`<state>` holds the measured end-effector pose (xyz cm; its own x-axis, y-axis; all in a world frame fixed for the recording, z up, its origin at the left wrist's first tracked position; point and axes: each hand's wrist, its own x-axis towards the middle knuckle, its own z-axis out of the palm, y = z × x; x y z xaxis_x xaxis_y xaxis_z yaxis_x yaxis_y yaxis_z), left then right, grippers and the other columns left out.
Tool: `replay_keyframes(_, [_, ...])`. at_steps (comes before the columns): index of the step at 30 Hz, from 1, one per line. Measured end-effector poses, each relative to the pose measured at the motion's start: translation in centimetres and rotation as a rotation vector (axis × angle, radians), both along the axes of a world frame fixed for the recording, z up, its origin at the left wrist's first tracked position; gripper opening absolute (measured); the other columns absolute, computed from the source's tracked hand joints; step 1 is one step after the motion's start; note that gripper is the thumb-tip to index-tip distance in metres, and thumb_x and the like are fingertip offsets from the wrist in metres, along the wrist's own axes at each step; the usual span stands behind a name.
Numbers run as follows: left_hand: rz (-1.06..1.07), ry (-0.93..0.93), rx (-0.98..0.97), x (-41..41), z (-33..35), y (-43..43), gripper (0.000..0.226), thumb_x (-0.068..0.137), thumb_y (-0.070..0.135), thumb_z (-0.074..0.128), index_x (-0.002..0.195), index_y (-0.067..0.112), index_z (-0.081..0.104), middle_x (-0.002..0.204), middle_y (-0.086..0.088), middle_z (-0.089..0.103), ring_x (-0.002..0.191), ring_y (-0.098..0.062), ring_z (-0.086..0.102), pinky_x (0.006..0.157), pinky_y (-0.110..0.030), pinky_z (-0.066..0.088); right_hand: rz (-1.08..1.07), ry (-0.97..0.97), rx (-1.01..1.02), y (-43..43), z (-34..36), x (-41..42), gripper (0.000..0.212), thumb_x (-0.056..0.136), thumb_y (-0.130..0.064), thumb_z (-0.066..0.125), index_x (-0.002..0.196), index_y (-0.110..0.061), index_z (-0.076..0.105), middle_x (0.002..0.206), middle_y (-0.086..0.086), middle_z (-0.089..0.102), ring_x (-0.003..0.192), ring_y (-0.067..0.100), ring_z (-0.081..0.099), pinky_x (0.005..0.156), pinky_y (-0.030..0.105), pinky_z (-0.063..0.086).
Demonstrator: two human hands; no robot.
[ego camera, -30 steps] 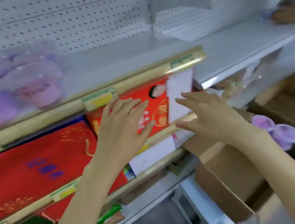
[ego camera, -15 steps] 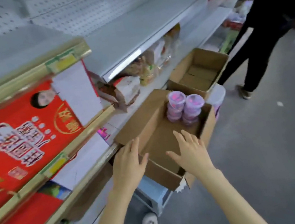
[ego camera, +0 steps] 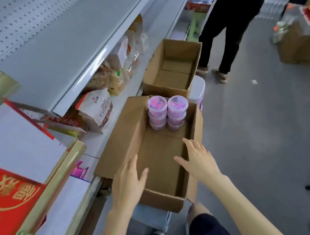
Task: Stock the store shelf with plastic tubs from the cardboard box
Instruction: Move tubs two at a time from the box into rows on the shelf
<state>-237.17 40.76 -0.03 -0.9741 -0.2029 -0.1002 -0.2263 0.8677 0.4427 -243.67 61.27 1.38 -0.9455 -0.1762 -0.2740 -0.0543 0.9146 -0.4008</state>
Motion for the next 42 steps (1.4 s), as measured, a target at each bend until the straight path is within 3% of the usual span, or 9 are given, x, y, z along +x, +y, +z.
replay_keyframes(9, [0.266, -0.219, 0.145, -9.7, -3.9, -0.3, 0.06, 0.09, 0.051, 0.046, 0.143, 0.026, 0.032, 0.142, 0.0, 0.046, 0.127, -0.022, 0.045, 0.096, -0.037, 0.042, -0.193, -0.351, -0.274, 1.0, -5.3, -11.7, 0.071, 0.089, -0.051, 0.052, 0.145, -0.019, 0.024, 0.148, 0.004, 0.034, 0.13, 0.024, 0.04, 0.095, 0.036, 0.04])
replay_keyframes(16, [0.499, -0.36, 0.341, -20.3, -10.4, 3.4, 0.058, 0.088, 0.052, 0.047, 0.14, 0.029, 0.035, 0.138, 0.001, 0.05, 0.123, -0.018, 0.049, 0.099, -0.04, 0.042, -0.347, -0.563, -0.377, 1.7, -12.8, -22.4, 0.072, 0.086, -0.053, 0.054, 0.145, -0.022, 0.024, 0.147, 0.002, 0.035, 0.13, 0.022, 0.039, 0.104, 0.042, 0.039])
replay_keyframes(18, [0.575, -0.393, 0.422, -23.3, -13.4, 4.5, 0.058, 0.088, 0.049, 0.049, 0.139, 0.024, 0.037, 0.133, -0.001, 0.053, 0.119, -0.019, 0.052, 0.099, -0.043, 0.042, -0.411, -0.607, -0.425, 1.7, -15.4, -25.1, 0.071, 0.085, -0.053, 0.055, 0.143, -0.023, 0.027, 0.14, -0.002, 0.041, 0.125, 0.018, 0.043, 0.104, 0.038, 0.038])
replay_keyframes(21, [0.71, -0.42, 0.567, -27.3, -17.0, 6.3, 0.059, 0.089, 0.047, 0.051, 0.139, 0.02, 0.037, 0.127, 0.0, 0.058, 0.113, -0.016, 0.055, 0.099, -0.033, 0.039, -0.595, -0.722, -0.565, 1.5, -18.9, -28.5, 0.067, 0.082, -0.055, 0.059, 0.137, -0.024, 0.037, 0.13, -0.008, 0.049, 0.115, 0.012, 0.05, 0.103, 0.036, 0.04])
replay_keyframes(25, [0.794, -0.452, 0.738, -32.1, -20.7, 7.9, 0.068, 0.091, 0.049, 0.046, 0.147, 0.023, 0.019, 0.121, 0.01, 0.057, 0.1, -0.004, 0.047, 0.087, -0.023, 0.028, -0.808, -0.853, -0.746, 1.4, -22.3, -31.6, 0.053, 0.083, -0.053, 0.06, 0.124, -0.022, 0.048, 0.117, -0.003, 0.057, 0.105, 0.014, 0.059, 0.09, 0.034, 0.051])
replay_keyframes(30, [0.894, -0.327, 0.961, -36.0, -24.0, 8.1, 0.084, 0.083, 0.063, 0.046, 0.148, 0.027, 0.008, 0.105, 0.008, 0.065, 0.104, -0.012, 0.061, 0.098, -0.036, 0.043, -0.897, -0.896, -0.751, 1.3, -24.9, -33.1, 0.048, 0.084, -0.058, 0.055, 0.109, -0.017, 0.061, 0.109, 0.001, 0.065, 0.097, 0.016, 0.065, 0.087, 0.035, 0.053])
replay_keyframes(32, [0.942, -0.24, 1.041, -37.4, -24.4, 8.0, 0.074, 0.09, 0.054, 0.046, 0.148, 0.021, 0.014, 0.106, 0.0, 0.067, 0.097, -0.012, 0.065, 0.092, -0.034, 0.05, -0.916, -0.894, -0.808, 1.3, -25.2, -33.2, 0.046, 0.085, -0.056, 0.055, 0.104, -0.014, 0.064, 0.108, 0.003, 0.067, 0.097, 0.016, 0.067, 0.085, 0.034, 0.054])
replay_keyframes(36, [1.014, -0.115, 1.095, -39.6, -25.0, 7.7, 0.06, 0.089, 0.052, 0.048, 0.14, 0.024, 0.032, 0.105, 0.0, 0.069, 0.085, -0.008, 0.069, 0.082, -0.029, 0.053, -0.99, -0.878, -0.959, 1.3, -25.1, -34.0, 0.047, 0.086, -0.05, 0.058, 0.106, -0.008, 0.064, 0.107, 0.007, 0.068, 0.094, 0.017, 0.069, 0.084, 0.034, 0.055])
replay_keyframes(42, [1.013, -0.075, 1.115, -41.0, -25.0, 7.7, 0.045, 0.09, 0.049, 0.05, 0.128, 0.024, 0.045, 0.103, 0.0, 0.07, 0.074, -0.011, 0.071, 0.067, -0.024, 0.056, -1.086, -0.859, -0.964, 0.5, -25.3, -35.2, 0.047, 0.085, -0.047, 0.061, 0.096, -0.002, 0.063, 0.097, 0.01, 0.072, 0.085, 0.018, 0.072, 0.077, 0.031, 0.056])
